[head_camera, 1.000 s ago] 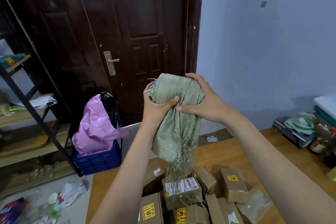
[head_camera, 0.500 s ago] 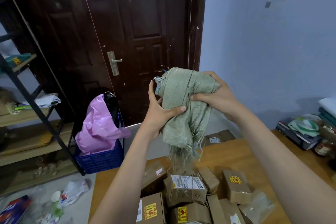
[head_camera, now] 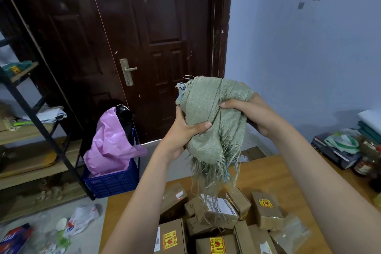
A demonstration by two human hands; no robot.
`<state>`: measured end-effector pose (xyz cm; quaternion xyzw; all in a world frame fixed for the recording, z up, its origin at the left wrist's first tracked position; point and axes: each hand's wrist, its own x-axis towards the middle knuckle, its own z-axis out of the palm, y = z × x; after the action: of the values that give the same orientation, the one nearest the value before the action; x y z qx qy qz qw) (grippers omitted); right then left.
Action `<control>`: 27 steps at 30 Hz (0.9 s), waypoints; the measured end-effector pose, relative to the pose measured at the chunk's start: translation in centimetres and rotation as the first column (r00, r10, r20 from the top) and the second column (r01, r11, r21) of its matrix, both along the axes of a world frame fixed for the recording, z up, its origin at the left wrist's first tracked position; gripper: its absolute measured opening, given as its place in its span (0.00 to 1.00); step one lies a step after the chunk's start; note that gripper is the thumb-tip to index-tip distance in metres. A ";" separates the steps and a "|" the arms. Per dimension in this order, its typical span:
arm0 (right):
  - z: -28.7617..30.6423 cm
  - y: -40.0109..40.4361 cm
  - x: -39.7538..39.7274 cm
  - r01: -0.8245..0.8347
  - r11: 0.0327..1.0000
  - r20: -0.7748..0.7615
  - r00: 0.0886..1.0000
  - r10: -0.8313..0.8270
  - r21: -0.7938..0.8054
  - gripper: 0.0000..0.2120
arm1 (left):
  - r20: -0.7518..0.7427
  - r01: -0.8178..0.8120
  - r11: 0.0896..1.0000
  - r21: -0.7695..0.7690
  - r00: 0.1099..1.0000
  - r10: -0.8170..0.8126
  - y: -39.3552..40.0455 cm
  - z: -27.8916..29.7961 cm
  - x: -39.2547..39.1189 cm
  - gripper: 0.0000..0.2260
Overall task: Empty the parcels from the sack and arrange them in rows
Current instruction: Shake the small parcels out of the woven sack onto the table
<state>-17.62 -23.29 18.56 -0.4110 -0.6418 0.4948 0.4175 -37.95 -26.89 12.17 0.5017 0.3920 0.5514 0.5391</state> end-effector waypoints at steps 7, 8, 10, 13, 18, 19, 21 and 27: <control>1.4 -0.4 0.4 -0.022 0.999 -0.088 0.996 0.019 -0.037 0.22 | 0.004 0.120 0.989 0.081 0.993 -0.121 -0.2 1.5 0.2 0.57; 1.7 -0.5 0.4 -0.024 0.998 -0.104 0.994 0.019 -0.051 0.22 | 0.004 0.123 0.988 0.095 0.992 -0.124 -0.2 1.6 0.3 0.58; 1.9 -0.6 0.3 -0.021 0.997 -0.139 0.990 0.010 -0.079 0.20 | 0.016 0.111 0.987 0.119 0.993 -0.114 -0.2 1.8 0.5 0.58; 1.8 -1.0 0.1 -0.030 0.992 -0.189 0.982 0.005 -0.126 0.19 | 0.058 0.062 0.991 0.122 0.996 -0.069 -0.4 2.0 0.8 0.59; 1.1 -1.3 -0.1 -0.099 0.954 -0.267 0.964 0.020 -0.284 0.21 | 0.080 -0.059 0.993 0.101 0.995 0.051 -0.2 1.8 1.1 0.60; 0.8 -1.3 -0.2 -0.120 0.943 -0.289 0.957 0.027 -0.310 0.22 | 0.094 -0.086 0.992 0.094 0.993 0.077 -0.2 1.8 1.2 0.58; 0.1 -1.4 -0.5 -0.150 0.920 -0.328 0.944 0.025 -0.363 0.25 | 0.127 -0.126 0.989 0.075 0.985 0.116 -0.1 1.7 1.3 0.52; -1.9 -0.3 -0.3 -0.161 0.872 -0.337 0.941 -0.005 -0.462 0.32 | 0.142 -0.221 0.975 0.035 0.966 0.214 0.1 1.5 1.8 0.46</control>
<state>-17.87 -23.59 16.70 -0.3874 -0.4358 0.7171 0.3819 -36.13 -26.83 13.63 0.4298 0.3925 0.6502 0.4883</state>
